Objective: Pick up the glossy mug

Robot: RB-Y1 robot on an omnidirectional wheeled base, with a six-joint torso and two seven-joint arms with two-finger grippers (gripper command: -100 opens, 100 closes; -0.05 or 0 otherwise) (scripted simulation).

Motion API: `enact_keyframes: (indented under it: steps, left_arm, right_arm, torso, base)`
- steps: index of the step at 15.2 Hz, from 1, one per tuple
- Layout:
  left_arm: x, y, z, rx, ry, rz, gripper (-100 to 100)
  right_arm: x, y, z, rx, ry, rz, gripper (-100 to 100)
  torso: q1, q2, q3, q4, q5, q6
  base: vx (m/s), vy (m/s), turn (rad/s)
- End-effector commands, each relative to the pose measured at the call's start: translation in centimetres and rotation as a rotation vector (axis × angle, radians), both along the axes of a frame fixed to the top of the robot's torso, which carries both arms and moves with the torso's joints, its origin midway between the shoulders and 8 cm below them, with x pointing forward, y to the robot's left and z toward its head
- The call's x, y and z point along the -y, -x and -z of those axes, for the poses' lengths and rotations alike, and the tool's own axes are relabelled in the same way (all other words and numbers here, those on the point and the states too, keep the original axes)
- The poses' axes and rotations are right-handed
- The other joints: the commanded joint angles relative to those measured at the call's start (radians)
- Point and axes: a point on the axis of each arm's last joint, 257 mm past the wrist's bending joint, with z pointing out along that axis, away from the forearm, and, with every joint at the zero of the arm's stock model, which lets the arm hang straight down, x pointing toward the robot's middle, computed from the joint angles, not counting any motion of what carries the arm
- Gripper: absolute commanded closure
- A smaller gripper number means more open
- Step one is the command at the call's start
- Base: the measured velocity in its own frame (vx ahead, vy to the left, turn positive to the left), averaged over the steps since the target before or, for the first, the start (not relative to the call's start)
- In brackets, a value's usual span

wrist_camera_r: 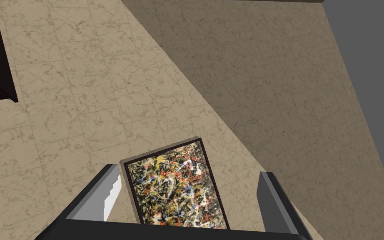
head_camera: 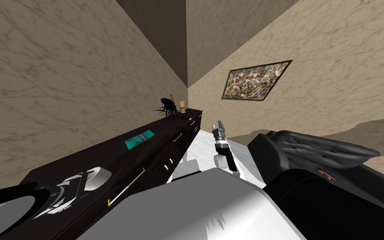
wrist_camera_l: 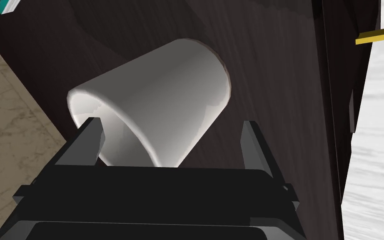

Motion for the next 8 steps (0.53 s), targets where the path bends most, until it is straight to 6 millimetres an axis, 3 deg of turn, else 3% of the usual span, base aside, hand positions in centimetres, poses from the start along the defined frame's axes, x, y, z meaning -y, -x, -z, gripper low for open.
enact_keyframes:
  steps: [1,8]
  left_arm:
    - [0.0,1.0,0.3,-0.04,0.015,-0.018,-100]
    - [-0.7,3.9,0.3,-0.141,0.065,-0.083,-100]
  right_arm:
    - [0.0,0.0,0.0,0.0,0.0,0.0,0]
    - [0.0,0.0,0.0,0.0,0.0,0.0,0]
  torso:
    - [0.0,0.0,0.0,0.0,0.0,0.0]
    - [0.0,0.0,0.0,0.0,0.0,0.0]
  base:
    - [0.019,0.005,-0.052]
    - [0.018,0.004,-0.077]
